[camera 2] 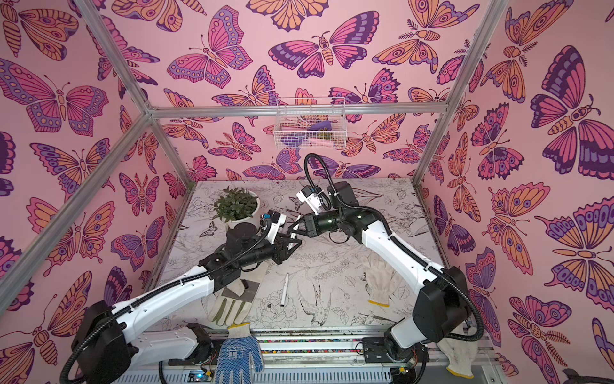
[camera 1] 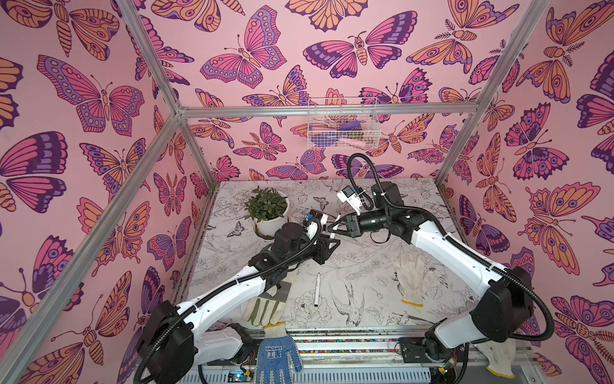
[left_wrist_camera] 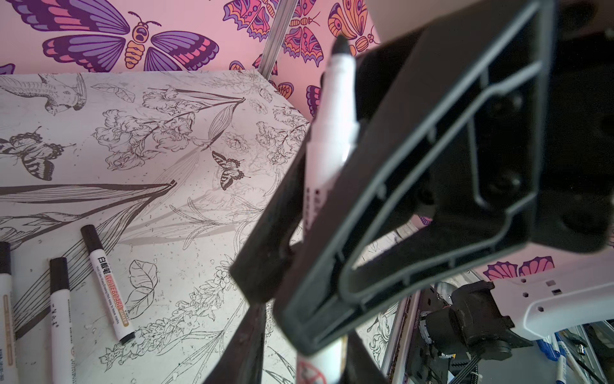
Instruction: Insert the pens into the pen caps
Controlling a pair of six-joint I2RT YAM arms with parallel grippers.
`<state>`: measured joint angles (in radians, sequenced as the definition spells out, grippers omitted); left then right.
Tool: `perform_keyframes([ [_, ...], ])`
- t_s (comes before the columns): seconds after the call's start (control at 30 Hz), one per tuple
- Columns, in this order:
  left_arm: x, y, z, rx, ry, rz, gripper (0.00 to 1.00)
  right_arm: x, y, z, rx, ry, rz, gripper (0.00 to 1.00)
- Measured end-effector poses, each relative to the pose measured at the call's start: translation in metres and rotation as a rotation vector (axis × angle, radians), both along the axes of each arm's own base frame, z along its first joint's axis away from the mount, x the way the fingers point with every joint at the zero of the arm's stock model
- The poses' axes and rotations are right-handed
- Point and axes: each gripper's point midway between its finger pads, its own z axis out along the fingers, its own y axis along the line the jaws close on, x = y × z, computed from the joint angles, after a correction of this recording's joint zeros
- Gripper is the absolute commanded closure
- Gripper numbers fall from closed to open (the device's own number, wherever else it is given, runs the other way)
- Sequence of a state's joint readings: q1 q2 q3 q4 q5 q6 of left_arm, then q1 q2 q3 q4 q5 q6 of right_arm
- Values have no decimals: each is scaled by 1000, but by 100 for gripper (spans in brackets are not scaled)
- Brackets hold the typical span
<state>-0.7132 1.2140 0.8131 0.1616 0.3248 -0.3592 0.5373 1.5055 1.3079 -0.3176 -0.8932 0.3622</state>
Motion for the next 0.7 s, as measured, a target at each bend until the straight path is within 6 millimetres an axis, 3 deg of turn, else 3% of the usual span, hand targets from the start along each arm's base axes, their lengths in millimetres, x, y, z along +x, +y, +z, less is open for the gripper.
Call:
perform_keyframes([
  [0.27,3,-1,14,0,-39,-1,65,-2,-3,-6,-5,16,1,94],
  [0.7,2,-5,6,25,-9,-26,72,0,-6,-6,-5,16,-6,95],
])
